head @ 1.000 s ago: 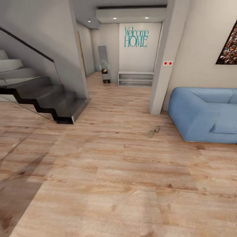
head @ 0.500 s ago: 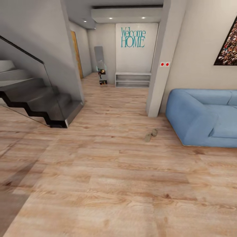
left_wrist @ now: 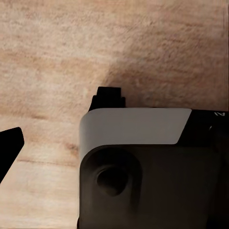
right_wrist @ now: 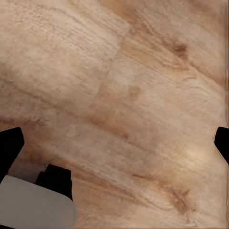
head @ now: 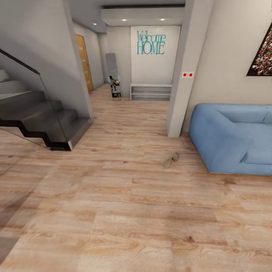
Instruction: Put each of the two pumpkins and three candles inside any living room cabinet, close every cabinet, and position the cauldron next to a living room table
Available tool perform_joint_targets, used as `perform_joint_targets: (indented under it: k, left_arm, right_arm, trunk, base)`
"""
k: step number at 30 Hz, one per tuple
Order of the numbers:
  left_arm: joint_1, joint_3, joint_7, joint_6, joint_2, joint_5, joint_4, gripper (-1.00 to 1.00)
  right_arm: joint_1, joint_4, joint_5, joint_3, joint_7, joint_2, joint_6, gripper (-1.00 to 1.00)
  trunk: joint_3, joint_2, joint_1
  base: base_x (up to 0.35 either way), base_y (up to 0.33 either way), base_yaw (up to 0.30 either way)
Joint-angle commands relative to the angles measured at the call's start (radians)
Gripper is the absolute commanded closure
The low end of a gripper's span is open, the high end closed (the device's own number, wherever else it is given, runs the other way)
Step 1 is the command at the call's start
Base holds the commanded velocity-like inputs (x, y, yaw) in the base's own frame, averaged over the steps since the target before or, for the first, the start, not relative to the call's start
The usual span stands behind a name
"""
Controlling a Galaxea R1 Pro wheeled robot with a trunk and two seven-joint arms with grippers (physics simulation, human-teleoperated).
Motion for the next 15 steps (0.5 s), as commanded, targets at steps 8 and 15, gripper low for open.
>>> perform_joint_targets:
  k: [8,15]
  left_arm:
    - [0.0,0.001,0.0,0.0,0.0,0.0,0.0,-1.0]
    - [0.0,0.0,0.0,0.0,0.0,0.0,0.0,-1.0]
  right_arm:
    - [0.0,0.0,-0.002,0.0,0.0,0.0,-0.001,-1.0]
    - [0.0,0.0,-0.002,0.0,0.0,0.0,-0.001,-1.0]
  trunk:
    - [0.008,0.0,0.0]
    - [0.016,0.0,0.0]
  base:
    - [0.292,-0.157,-0.177]
    - [0.292,-0.157,-0.213]
